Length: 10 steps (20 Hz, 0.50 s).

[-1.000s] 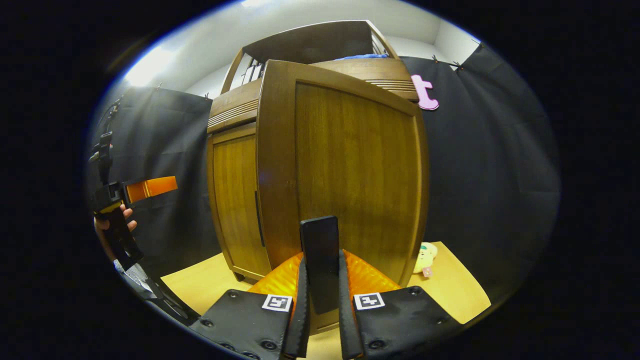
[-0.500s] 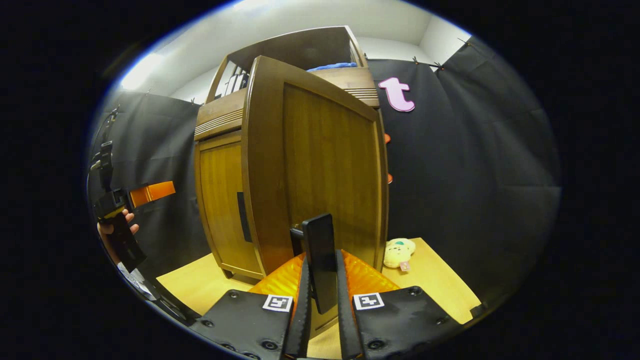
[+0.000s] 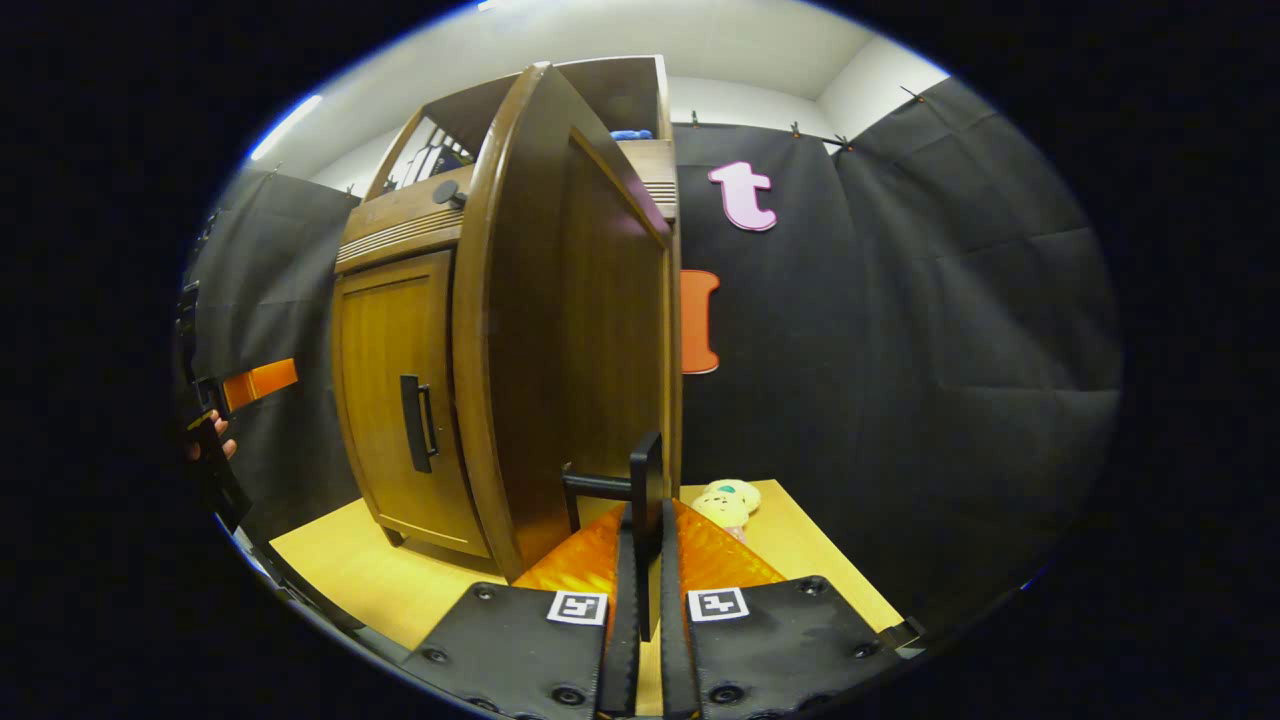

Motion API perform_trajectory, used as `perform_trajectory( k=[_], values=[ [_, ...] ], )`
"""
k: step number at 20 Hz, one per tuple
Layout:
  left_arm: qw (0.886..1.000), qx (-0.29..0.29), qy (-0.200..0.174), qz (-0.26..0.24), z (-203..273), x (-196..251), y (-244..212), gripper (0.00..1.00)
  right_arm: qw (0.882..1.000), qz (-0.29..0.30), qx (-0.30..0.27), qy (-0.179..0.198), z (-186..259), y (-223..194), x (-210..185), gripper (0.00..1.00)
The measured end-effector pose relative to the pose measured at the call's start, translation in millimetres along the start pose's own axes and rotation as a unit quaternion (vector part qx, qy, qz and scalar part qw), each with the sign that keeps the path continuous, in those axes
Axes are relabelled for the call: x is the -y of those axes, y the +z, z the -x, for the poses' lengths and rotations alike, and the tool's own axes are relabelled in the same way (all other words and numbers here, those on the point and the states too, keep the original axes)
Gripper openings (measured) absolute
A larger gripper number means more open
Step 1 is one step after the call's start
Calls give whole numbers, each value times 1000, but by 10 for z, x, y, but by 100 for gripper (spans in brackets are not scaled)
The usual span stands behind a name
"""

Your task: Open the right door of the double-door shoe cabinet with the right hand, and open the left door with the left hand.

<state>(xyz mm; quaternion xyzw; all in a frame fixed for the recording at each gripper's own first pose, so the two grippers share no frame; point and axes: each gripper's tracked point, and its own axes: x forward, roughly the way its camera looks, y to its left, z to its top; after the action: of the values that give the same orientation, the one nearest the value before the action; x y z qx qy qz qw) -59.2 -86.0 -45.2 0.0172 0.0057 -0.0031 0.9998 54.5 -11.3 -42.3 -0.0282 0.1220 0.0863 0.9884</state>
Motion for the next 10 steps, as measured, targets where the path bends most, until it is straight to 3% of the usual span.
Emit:
perform_trajectory(
  k=[1,3,4,10],
  values=[
    [1000,0,2,1,-8,-11,1,92,1000,-1,2,5,-20,16,20,10],
    [1000,-1,6,0,-24,-5,-9,92,1000,6,0,16,-18,27,74,22],
    [1000,0,7,0,-36,-14,-5,92,1000,6,-1,23,-21,20,112,15],
    [1000,-1,12,-1,-111,-9,-25,92,999,0,-7,45,-55,47,506,16]
  ],
)
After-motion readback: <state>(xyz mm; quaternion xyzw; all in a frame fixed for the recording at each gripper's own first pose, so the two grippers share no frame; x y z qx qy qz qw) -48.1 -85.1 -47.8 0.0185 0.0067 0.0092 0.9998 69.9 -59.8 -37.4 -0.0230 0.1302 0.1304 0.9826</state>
